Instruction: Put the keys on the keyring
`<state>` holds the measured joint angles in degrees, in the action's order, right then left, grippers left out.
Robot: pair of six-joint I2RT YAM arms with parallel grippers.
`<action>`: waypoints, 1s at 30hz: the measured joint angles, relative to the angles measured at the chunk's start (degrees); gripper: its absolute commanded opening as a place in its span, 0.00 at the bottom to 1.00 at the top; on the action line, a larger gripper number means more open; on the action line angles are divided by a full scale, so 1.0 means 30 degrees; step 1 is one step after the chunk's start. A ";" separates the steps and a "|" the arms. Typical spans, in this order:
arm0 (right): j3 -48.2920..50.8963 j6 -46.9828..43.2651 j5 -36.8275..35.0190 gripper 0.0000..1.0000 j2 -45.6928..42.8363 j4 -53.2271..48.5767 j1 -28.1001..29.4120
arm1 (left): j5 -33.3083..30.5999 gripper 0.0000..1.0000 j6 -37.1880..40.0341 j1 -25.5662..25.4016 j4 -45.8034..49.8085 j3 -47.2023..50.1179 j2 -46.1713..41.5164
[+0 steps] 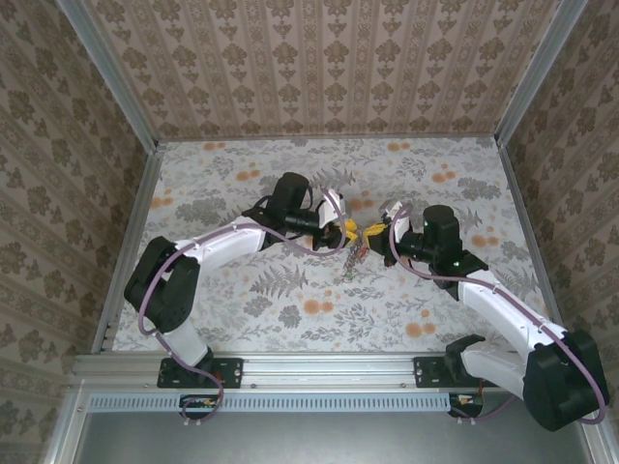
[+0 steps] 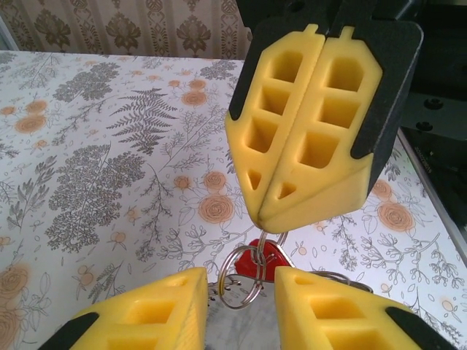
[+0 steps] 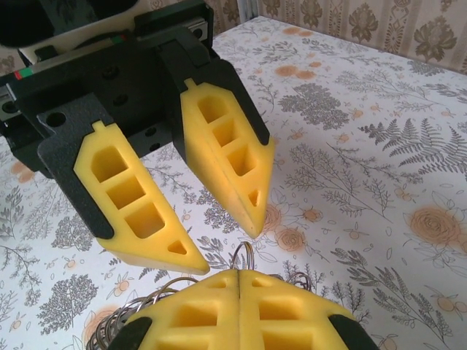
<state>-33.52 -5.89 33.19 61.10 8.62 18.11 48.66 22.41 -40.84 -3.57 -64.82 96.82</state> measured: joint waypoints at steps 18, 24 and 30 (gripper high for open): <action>0.0000 -0.0211 0.0007 0.00 0.0000 0.0000 0.0175 | 0.1202 0.34 0.3789 0.0277 0.6681 -0.4073 0.2055; 0.0000 -0.0350 0.0007 0.00 0.0000 0.0000 0.0182 | 0.1807 0.32 0.5304 0.0291 0.9071 -0.5712 0.2637; 0.0000 -0.0452 0.0007 0.00 0.0000 0.0000 0.0182 | 0.1938 0.32 0.6426 0.0401 1.1030 -0.6776 0.3351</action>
<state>-33.52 -7.25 33.21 61.10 8.62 18.65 54.48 41.69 -39.64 29.52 -85.14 106.87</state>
